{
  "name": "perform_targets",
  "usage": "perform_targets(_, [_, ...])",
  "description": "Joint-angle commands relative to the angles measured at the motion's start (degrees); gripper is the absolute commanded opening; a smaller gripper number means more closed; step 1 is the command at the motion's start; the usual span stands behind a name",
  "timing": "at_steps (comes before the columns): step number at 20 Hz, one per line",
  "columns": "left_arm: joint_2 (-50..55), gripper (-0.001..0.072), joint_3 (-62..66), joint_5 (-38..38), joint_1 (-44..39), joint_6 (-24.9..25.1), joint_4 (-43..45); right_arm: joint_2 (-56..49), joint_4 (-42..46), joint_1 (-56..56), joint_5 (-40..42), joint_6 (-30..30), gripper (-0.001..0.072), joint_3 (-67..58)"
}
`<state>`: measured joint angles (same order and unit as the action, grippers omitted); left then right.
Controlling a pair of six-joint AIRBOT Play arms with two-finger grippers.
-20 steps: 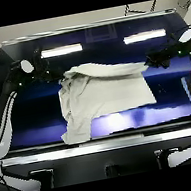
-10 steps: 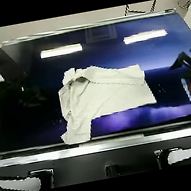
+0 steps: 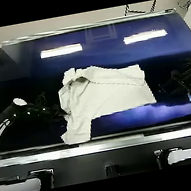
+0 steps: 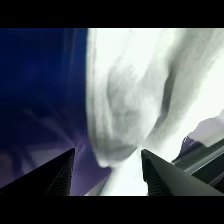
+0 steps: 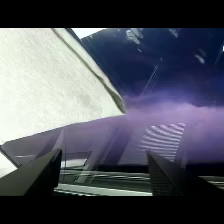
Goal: Fold the clothes and pants, and hang the long-sleeved shirts on hangers.
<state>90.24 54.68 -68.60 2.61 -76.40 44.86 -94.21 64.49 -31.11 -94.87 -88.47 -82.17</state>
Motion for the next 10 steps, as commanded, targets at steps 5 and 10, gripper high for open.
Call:
perform_targets(5, [-0.2,0.0028,-2.0,5.0,-2.9,-0.5,-2.6,0.0,2.4,0.4,2.6,0.8,0.0604,4.1])
perform_targets(10, [-1.1,0.0027,-2.0,4.8,-2.6,-0.5,-2.4,0.0,-4.6,0.4,12.3,6.3,0.0605,15.5])
